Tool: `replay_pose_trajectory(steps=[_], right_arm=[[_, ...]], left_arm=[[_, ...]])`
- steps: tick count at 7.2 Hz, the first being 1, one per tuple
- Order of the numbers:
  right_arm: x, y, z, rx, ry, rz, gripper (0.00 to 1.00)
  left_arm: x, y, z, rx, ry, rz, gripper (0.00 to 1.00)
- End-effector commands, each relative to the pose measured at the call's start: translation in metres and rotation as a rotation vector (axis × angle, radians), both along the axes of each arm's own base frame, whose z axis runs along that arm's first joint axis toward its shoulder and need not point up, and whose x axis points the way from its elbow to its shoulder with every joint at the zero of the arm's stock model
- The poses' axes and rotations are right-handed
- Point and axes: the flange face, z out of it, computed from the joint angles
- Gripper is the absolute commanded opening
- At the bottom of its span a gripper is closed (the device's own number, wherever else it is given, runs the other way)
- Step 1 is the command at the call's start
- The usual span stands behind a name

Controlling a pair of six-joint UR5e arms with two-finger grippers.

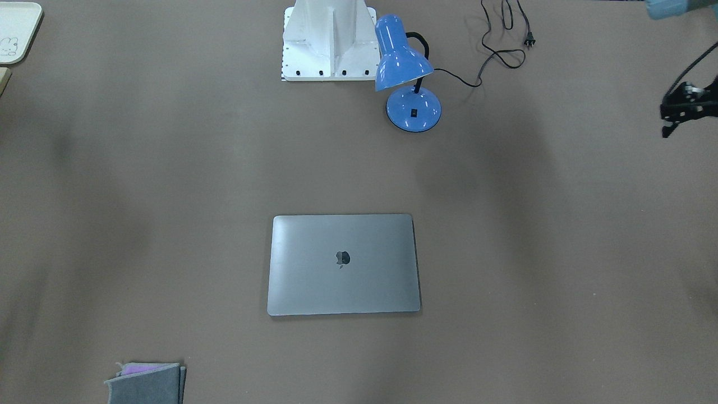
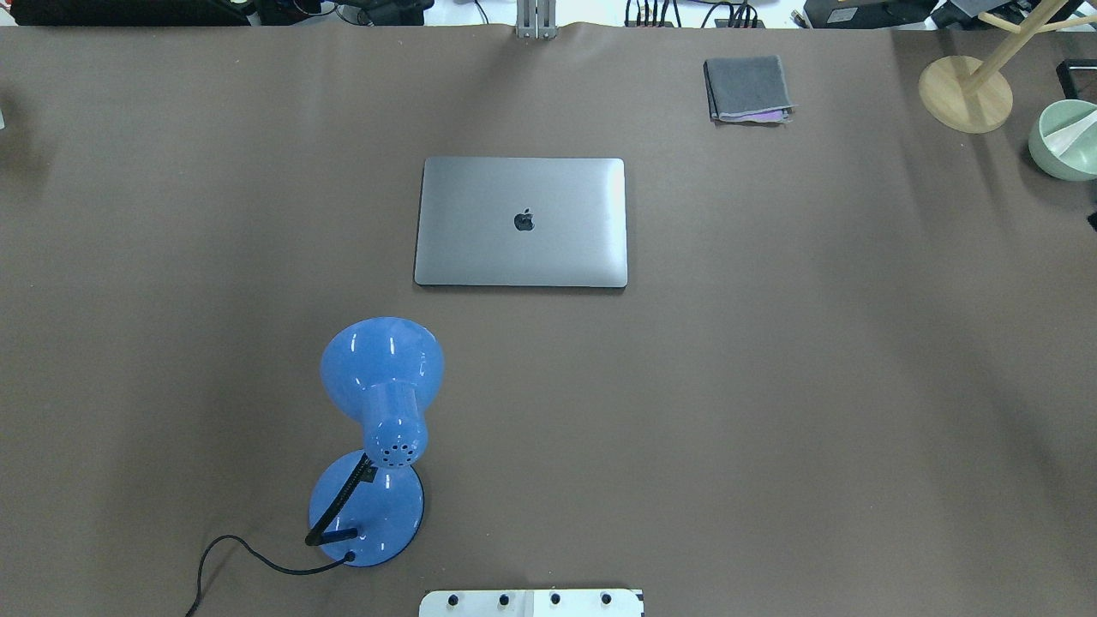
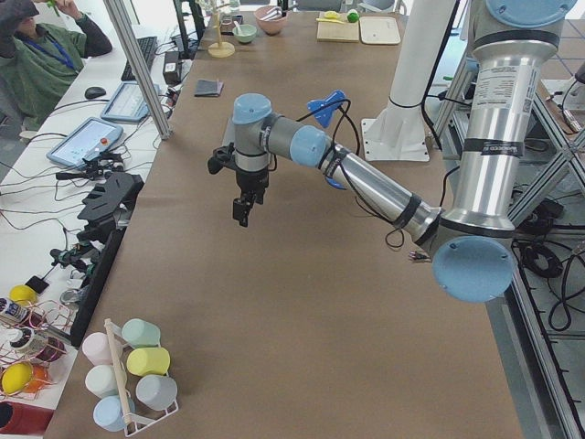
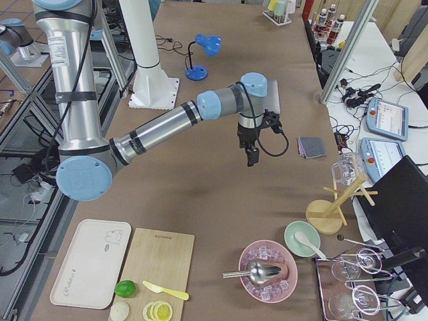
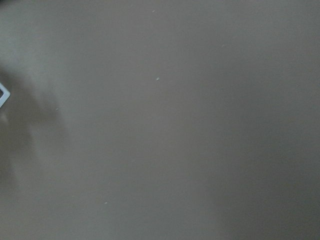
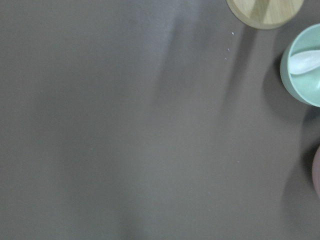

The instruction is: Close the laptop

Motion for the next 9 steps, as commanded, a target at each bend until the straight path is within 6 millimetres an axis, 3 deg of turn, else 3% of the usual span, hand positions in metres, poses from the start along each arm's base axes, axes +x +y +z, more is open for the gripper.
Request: replay_pose_trajectory(steps=[1, 2, 7, 9], right_arm=[[0.058, 0.043, 0.062, -0.056, 0.018, 0.005, 1.0], [0.069, 0.048, 0.067, -0.073, 0.019, 0.028, 1.0], [0.07, 0.061, 0.08, -0.103, 0.02, 0.029, 1.0], [0.07, 0.067, 0.088, -0.123, 0.023, 0.03, 1.0]], left_arm=[[-0.096, 0.03, 0.1, -0.008, 0.098, 0.05, 0.99], [-0.111, 0.038, 0.109, -0.024, 0.097, 0.023, 0.99], [-0.12, 0.062, 0.129, -0.067, 0.099, 0.003, 0.99], [-0.121, 0.063, 0.127, -0.063, 0.093, 0.002, 0.99]])
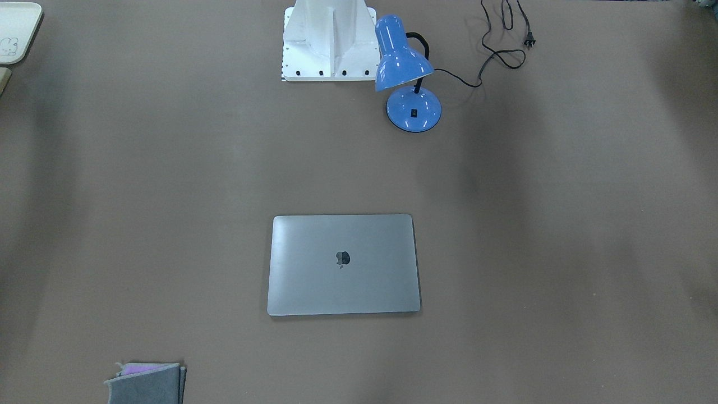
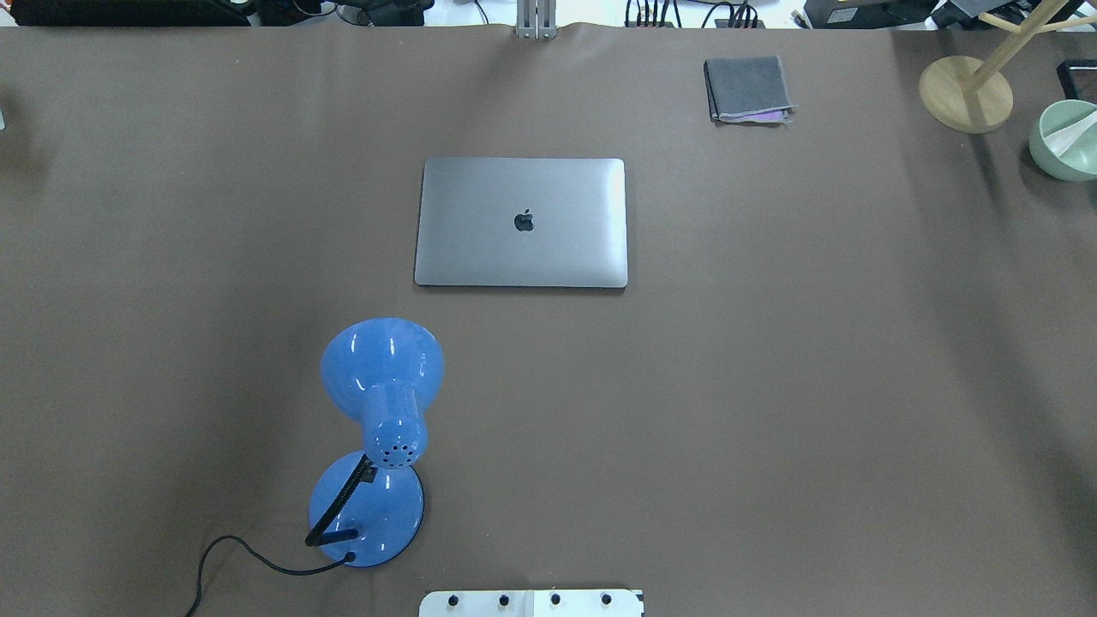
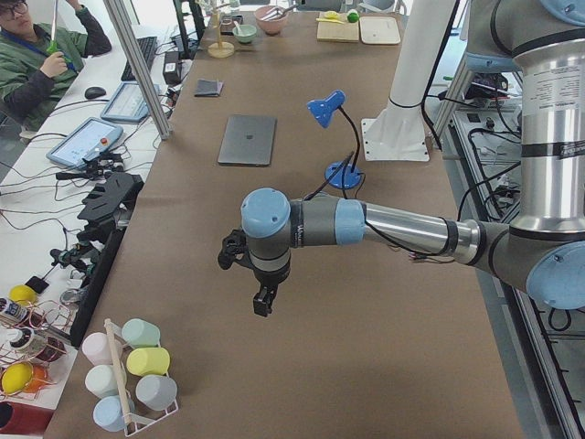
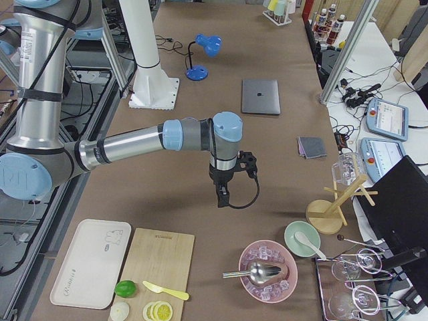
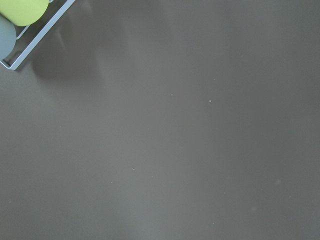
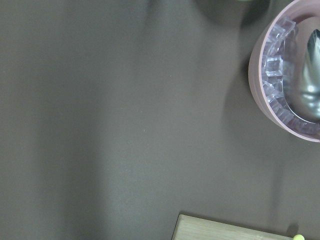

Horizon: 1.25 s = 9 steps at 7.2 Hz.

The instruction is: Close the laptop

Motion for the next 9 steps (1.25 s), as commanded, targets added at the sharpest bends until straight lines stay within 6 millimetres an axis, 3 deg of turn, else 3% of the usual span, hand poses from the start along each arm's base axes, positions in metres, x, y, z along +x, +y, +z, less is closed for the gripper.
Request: replay_pose_trajectory(steps=[1, 9], right_arm=[[0.0019, 0.012, 0.013, -0.028, -0.001, 0.005, 1.0], [0.0046, 0.0194, 0.0194, -0.041, -0.005, 0.011, 1.0]], left_arm=[[-0.003, 0.0018, -0.0016, 0.005, -0.003, -0.006, 0.99], [-0.002, 0.01, 0.0041, -0.009, 0.003, -0.009, 0.99]])
